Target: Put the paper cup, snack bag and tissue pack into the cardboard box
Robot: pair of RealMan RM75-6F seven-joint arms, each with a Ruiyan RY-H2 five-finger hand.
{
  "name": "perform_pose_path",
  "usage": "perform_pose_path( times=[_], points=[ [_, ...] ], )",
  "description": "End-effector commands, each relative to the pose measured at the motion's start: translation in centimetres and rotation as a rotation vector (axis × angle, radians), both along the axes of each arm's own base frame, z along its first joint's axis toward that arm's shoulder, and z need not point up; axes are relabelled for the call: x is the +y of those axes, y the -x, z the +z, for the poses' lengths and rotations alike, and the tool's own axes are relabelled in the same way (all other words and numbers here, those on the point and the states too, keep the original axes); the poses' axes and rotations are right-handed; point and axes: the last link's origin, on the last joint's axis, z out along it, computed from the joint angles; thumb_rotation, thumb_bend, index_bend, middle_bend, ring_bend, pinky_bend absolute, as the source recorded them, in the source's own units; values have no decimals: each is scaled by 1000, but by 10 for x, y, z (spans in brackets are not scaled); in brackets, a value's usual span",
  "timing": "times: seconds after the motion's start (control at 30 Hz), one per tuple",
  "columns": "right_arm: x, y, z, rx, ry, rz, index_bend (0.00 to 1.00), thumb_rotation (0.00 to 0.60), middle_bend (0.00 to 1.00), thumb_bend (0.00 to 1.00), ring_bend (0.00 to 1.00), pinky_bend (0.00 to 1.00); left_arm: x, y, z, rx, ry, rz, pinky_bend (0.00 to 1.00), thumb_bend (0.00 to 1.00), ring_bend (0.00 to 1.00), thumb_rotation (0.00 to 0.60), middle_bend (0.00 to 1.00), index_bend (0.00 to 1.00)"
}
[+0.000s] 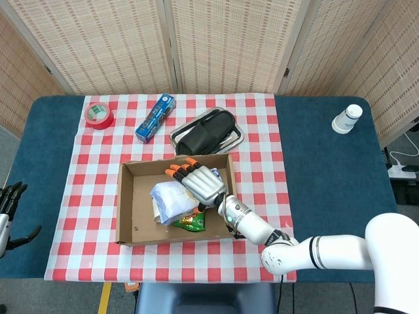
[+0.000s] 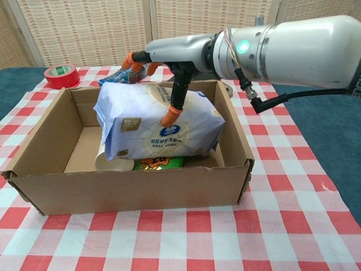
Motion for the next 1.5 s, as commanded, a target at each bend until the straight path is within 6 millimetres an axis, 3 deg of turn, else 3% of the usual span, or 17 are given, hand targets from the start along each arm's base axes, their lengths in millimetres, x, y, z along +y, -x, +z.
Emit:
perform_pose_path(
  times=[0.03,0.27,0.43,0.57,0.63,0.73,0.9,1.17,1.3,1.5],
  points=[
    [1,-2,5,-29,16,8,0,600,0,0,0,0,0,0,0,0,0,0,0,220,0,600,0,0],
    [-3,-1,37,-58,98,20,0,600,0,0,0,0,-1,-1,0,2,0,-2,0,220,0,600,0,0],
    [-11,28,82,0,260,13,0,600,0,0,0,0,-1,-1,-1,5,5,-1,0,220,0,600,0,0],
    [-7,74,124,14,370,-78,0,600,0,0,0,0,0,-1,-3,5,10,-1,0,220,0,600,0,0],
    [-5,83,130,11,384,-93,0,600,0,0,0,0,0,-1,-3,6,11,-1,0,220,0,600,0,0],
    [3,140,163,14,480,-198,0,600,0,0,0,0,1,-2,-5,11,18,-4,0,219,0,600,0,0],
    [25,216,189,-21,564,-287,0,600,0,0,0,0,1,-3,-6,15,18,-2,0,220,0,600,0,0],
    [62,311,193,64,545,-413,34,600,0,0,0,0,-3,-4,-4,19,2,-9,0,219,0,600,0,0],
    [81,335,187,107,608,-401,22,600,0,0,0,0,-3,-4,-3,23,-4,-7,0,220,0,600,0,0],
    [106,350,175,123,645,-376,5,600,0,0,0,0,-5,-4,-3,27,-5,-6,0,220,0,600,0,0]
  ],
)
